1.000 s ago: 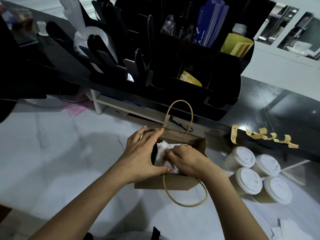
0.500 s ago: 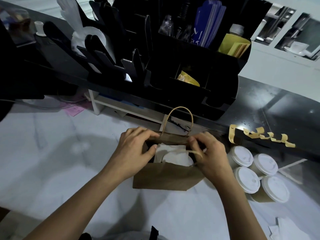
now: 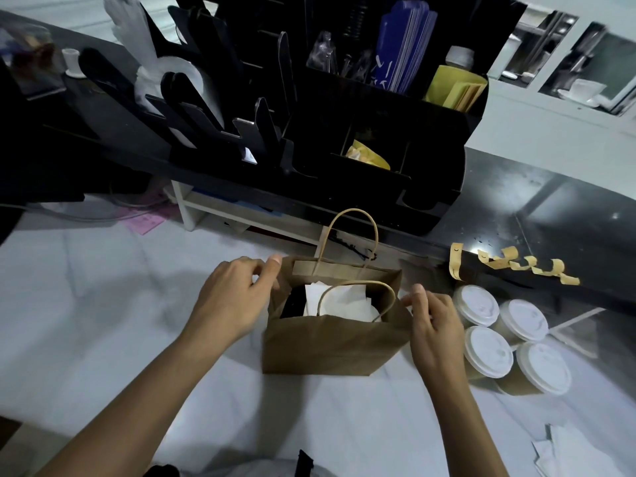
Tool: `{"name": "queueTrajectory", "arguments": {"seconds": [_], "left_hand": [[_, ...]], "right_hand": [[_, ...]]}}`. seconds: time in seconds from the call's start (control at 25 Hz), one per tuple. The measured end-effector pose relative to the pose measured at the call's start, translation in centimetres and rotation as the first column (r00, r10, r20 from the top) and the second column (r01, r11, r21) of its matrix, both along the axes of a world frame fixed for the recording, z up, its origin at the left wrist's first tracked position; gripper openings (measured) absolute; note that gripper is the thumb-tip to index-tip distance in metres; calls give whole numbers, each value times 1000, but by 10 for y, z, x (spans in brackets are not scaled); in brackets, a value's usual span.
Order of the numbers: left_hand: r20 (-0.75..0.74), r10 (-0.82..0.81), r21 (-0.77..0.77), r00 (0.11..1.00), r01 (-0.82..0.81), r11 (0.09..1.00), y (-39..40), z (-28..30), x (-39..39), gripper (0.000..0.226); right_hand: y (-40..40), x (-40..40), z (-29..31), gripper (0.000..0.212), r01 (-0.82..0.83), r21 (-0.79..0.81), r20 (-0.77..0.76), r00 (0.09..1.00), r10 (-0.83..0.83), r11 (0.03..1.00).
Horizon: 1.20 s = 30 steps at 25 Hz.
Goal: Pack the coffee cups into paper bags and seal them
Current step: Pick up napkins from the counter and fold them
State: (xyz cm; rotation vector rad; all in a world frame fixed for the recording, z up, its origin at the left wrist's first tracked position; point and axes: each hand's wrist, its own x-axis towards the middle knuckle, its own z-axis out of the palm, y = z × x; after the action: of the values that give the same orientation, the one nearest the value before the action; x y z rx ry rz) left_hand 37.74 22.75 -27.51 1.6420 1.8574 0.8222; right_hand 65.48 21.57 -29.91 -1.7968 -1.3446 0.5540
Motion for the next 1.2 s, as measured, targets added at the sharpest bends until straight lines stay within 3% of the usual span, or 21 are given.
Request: {"name": "queueTrajectory", "arguments": {"seconds": [0.24,0.44,0.56,0.8,0.96,1.08,1.2], "left_hand": [[76,-198,-49,977,202,978,-1,-5,8,60],[102,-297,-69,949,305,950,1,-14,3,14],[48,-317,-69,947,320,945,3,-22,-2,26],[131,-210,64,969,203,977,5,-27,0,27],[237,-147,61,960,136,989,7,-29,0,44],[235,-149,45,961,142,989,7,-30,0,63],[193,-216,37,957,213,976,7,-33,-1,52]], "right_hand": [[-3,-4,-2,37,-95,-1,-81,992,95,995],[-7,-4,-2,36,-181,7,-86,980,181,984],[-9,-1,-4,40,-257,-17,-54,965,256,966],[-13,-2,-10,22,-315,25,-51,947,316,949],[-11,2,-13,34,-277,93,-12,960,279,956],[-10,4,-18,48,-223,107,-54,972,230,969],[-9,5,-22,60,-200,104,-101,972,210,974]]}}
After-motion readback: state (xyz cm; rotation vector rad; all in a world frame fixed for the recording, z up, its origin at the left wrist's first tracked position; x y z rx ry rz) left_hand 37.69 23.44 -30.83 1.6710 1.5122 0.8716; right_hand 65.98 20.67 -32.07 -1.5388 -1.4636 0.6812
